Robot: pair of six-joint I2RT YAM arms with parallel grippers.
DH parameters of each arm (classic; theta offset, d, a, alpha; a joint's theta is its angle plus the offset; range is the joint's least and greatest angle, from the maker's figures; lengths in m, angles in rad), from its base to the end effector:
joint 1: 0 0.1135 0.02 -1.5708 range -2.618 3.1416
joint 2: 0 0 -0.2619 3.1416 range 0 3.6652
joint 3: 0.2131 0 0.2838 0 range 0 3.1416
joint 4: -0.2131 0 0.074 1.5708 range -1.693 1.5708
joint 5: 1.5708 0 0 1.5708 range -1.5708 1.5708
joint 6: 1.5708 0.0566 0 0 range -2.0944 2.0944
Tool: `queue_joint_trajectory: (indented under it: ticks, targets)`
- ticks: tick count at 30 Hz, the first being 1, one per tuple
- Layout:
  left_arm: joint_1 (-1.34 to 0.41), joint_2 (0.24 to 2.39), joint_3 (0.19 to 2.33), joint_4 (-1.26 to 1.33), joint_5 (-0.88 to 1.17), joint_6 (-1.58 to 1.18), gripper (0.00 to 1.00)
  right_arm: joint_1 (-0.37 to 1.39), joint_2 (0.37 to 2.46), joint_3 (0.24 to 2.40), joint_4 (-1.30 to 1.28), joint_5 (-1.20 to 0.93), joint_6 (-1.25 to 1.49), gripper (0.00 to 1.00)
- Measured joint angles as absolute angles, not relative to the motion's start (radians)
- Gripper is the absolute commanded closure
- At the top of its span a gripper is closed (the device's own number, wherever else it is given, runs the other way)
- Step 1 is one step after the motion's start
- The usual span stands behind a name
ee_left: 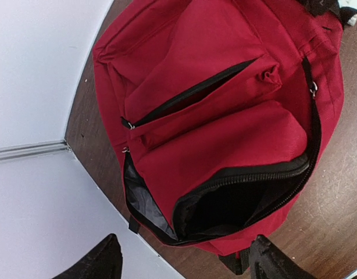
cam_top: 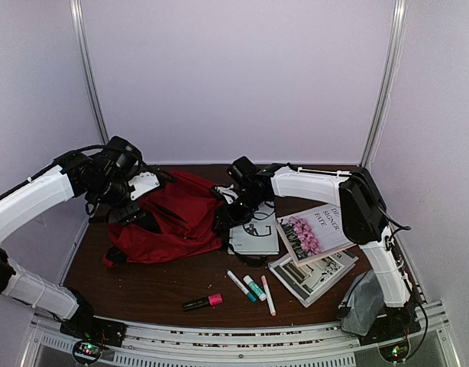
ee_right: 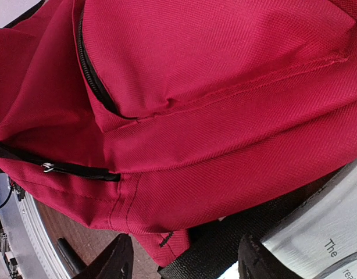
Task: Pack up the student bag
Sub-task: Adjust the student bag at the corner of the board.
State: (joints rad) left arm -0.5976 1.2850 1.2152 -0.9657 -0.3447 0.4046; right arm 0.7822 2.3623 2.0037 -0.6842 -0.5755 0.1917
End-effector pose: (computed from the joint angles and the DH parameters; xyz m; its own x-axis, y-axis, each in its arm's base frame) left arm 0.2521 -0.1485 0.2958 -0.5013 0.7893 -0.3545 0.6357 0.6139 0.4680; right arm 0.3673 0.4083 0.1515 -0.7513 -0.5211 -0.4050 -0.6547 0.5105 0.5575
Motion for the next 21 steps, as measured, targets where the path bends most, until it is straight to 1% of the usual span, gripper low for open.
queue_joint_trajectory:
  ticks: [4,7,12,13,17,20,21]
  targets:
    - [-0.576,1.304,1.216,-0.966,-0.286,0.503,0.21,0.782,2.362,2.004,-0.678,-0.576,0.193,0.38]
    - [-0.55,1.367,1.216,-0.965,-0.257,0.559,0.21,0.782,2.362,2.004,-0.672,-0.581,0.196,0.38]
    - [-0.492,1.477,1.21,-0.933,-0.241,0.625,0.25,0.782,2.362,2.003,-0.659,-0.587,0.2,0.37]
    - [-0.476,1.485,1.208,-0.918,-0.239,0.631,0.29,0.782,2.362,1.999,-0.653,-0.587,0.206,0.37]
    - [-0.418,1.462,1.151,-0.804,-0.241,0.659,0.49,0.784,2.362,1.961,-0.614,-0.587,0.233,0.36]
    - [-0.412,1.43,1.1,-0.741,-0.245,0.673,0.63,0.785,2.364,1.957,-0.611,-0.59,0.248,0.36]
    - [-0.413,1.419,1.086,-0.722,-0.246,0.676,0.7,0.786,2.364,1.957,-0.607,-0.591,0.253,0.36]
